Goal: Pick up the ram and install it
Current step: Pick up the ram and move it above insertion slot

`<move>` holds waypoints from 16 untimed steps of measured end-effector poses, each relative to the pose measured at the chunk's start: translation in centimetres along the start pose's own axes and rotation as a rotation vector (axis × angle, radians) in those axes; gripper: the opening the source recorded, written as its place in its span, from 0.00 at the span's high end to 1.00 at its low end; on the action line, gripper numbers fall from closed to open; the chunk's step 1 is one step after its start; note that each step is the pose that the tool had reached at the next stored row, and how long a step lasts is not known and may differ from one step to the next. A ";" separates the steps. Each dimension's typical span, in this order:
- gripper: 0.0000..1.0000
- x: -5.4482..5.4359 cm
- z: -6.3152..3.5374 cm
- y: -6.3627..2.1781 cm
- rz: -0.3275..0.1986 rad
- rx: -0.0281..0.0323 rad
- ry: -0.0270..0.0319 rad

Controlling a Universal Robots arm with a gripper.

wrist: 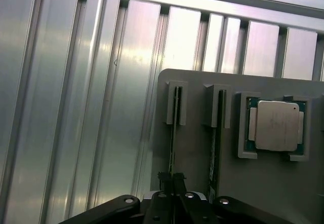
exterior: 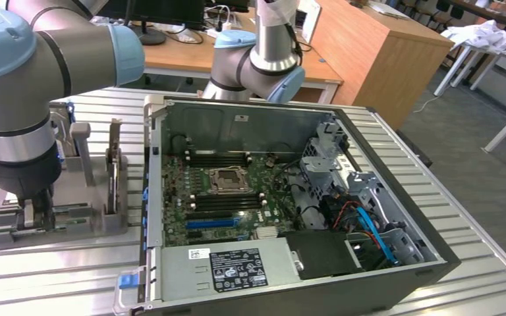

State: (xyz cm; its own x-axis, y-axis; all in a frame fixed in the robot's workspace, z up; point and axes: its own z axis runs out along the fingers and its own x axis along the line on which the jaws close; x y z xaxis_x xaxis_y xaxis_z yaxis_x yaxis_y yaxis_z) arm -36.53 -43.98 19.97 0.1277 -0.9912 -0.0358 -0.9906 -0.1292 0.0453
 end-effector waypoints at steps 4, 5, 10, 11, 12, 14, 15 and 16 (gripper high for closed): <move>0.88 0.0 0.00 0.00 0.000 0.0000 0.0000; 0.88 0.0 0.00 0.00 0.000 0.0000 0.0000; 0.88 0.0 -0.25 0.01 0.000 0.0001 0.0000; 0.88 0.0 -0.33 0.02 0.000 0.0000 0.0000; 0.88 0.0 -0.42 0.02 0.000 0.0000 0.0001; 0.88 0.0 -0.59 0.03 0.000 0.0001 0.0000; 0.88 0.0 -0.69 0.03 0.000 0.0001 0.0000; 0.88 0.0 -0.79 0.04 0.000 0.0000 0.0000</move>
State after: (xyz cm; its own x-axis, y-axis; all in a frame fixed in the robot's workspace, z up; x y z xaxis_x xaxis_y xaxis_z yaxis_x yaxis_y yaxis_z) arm -36.53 -43.98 20.77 0.1276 -0.9912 -0.0357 -0.9906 -0.1292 0.0453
